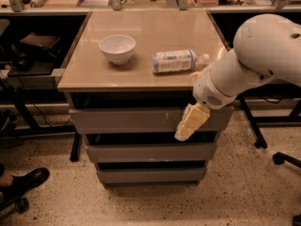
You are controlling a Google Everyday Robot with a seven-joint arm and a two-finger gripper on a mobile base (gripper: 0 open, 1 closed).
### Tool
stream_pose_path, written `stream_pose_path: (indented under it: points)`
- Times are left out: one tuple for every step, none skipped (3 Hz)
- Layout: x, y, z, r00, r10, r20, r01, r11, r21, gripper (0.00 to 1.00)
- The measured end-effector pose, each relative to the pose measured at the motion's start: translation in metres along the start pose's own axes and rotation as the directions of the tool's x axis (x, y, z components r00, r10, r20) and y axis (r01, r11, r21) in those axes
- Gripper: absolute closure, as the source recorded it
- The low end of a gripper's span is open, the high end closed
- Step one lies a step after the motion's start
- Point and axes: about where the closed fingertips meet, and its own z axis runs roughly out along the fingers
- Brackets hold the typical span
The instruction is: Open top drawer
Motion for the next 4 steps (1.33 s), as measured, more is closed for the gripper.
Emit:
stream_pose_path:
  points:
    - [-0.004,0.013,0.024,0.999,-0.005,0.031,0.005,0.9997,-0.026,0.00]
    - [-0.002,0.035,0.078,0.994,0.041,0.101,-0.034,0.9972,-0.066,0.00]
    - [-0.004,0.043,0.113,0.985,0.071,0.155,-0.061,0.9960,-0.066,0.00]
    - [-0.005,0.039,0.115,0.984,0.071,0.162,-0.063,0.9966,-0.053,0.00]
